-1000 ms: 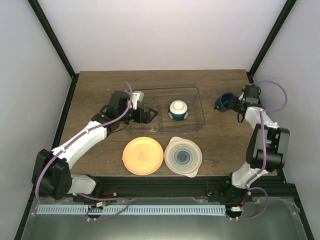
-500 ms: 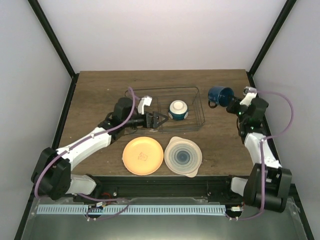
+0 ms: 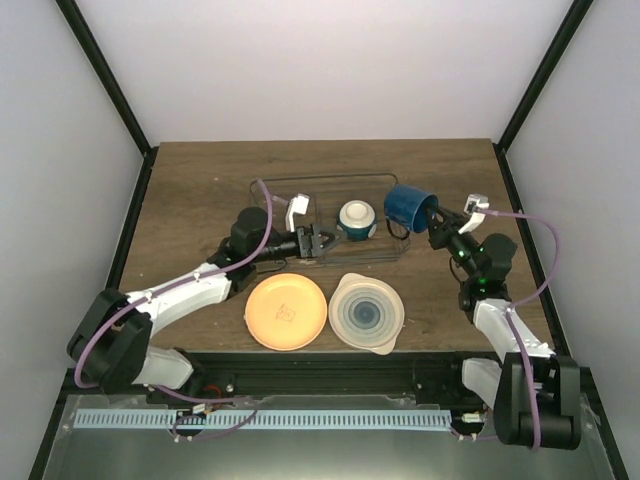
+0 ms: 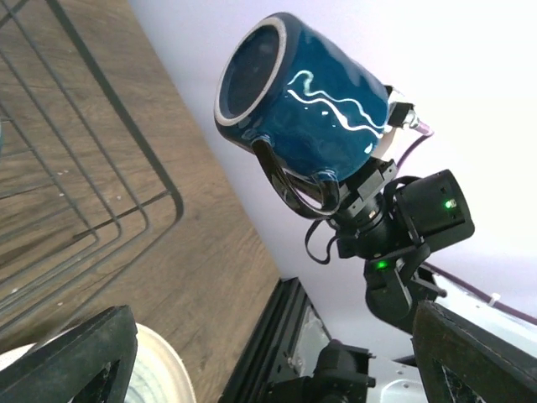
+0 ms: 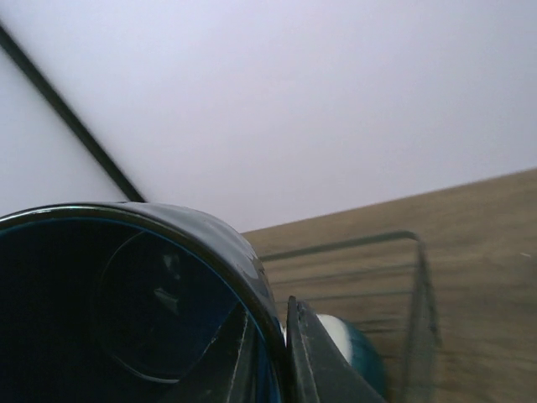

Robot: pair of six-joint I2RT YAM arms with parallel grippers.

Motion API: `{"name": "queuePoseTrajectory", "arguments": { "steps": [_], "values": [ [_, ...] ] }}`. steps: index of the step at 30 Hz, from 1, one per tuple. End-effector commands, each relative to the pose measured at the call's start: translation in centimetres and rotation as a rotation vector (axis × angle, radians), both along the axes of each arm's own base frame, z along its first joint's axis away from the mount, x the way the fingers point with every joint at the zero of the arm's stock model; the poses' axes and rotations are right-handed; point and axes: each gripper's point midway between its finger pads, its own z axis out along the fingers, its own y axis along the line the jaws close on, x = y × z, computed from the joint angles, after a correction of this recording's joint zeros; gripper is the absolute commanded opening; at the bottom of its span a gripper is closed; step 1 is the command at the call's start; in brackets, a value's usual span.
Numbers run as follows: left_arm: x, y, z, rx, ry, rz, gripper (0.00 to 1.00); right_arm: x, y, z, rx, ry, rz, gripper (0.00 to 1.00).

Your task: Load the mixed dishes into the dish rack

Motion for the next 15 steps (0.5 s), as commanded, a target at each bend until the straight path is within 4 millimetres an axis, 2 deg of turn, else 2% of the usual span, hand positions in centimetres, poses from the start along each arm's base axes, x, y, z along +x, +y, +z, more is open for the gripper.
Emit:
{"name": "queuePoseTrajectory", "arguments": {
  "steps": [1,7,15],
  "values": [
    [-0.9,-1.0,1.1,-0.076,-0.013,-0.031,0.91,-1.5,2.2,6.9,0.066,-0.238,0.065,0.01],
    [-1.6,-1.8,0.3,-0.087,0.006,-0.043,0.88,-1.7,4.0,8.1,0.09,-0.269,0.086,0.01],
    [-1.9,-2.2,1.5,-0.155,-0.003,-0.051,0.79,-1.8,6.0,8.5,0.104,-0.292,0.104,0.01]
  ]
}}
